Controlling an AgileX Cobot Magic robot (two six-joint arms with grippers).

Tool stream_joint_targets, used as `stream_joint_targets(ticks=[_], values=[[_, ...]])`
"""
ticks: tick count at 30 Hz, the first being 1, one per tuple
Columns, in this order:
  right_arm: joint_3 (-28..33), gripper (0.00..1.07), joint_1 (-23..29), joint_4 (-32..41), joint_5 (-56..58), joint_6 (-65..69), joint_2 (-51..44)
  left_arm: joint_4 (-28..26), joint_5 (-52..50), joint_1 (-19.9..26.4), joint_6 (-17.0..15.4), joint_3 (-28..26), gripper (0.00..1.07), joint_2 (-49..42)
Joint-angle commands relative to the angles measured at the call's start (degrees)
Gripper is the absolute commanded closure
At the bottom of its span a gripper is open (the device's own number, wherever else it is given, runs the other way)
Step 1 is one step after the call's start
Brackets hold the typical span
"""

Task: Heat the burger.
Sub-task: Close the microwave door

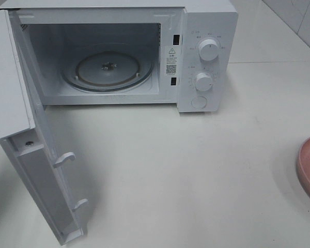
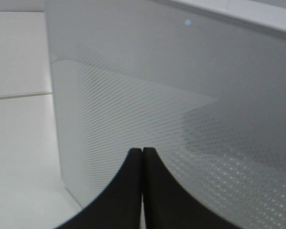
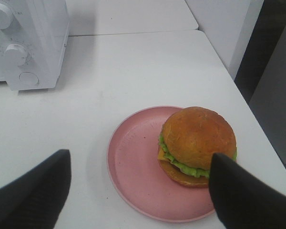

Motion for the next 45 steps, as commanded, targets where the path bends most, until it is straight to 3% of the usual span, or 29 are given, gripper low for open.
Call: stream_joint_targets(ticks=[1, 4, 11, 19, 30, 45], values=[[0.06, 0.33, -0.29, 0.17, -0.46, -0.57, -1.43, 2.75, -1.15, -3.32, -1.26, -2.81, 1.07, 1.72], [0.06, 0.33, -0.29, 0.17, -0.46, -0.57, -1.43, 0.92, -1.15, -7.96, -1.26, -5.21, 1.07, 4.35], [0.06, 0.33, -0.29, 0.17, -0.46, -0.57, -1.43, -1.15, -1.09, -12.78, -1.2, -9.0, 1.07, 8.08], [0.06, 0.33, -0.29, 0.17, -0.46, -0.57, -1.43, -9.68, -0.63, -18.56, -1.09, -13.01, 1.07, 11.12], [0.06, 0.33, -0.29, 0.17, -0.46, -0.57, -1.43, -18.05, 4.3, -27.56, 4.13, -20.45, 1.07, 15.87], [0.06, 0.33, -0.29, 0.17, -0.46, -0.57, -1.43, -24.06, 9.28, -34.21, 6.59, -33.4, 1.07, 23.38]])
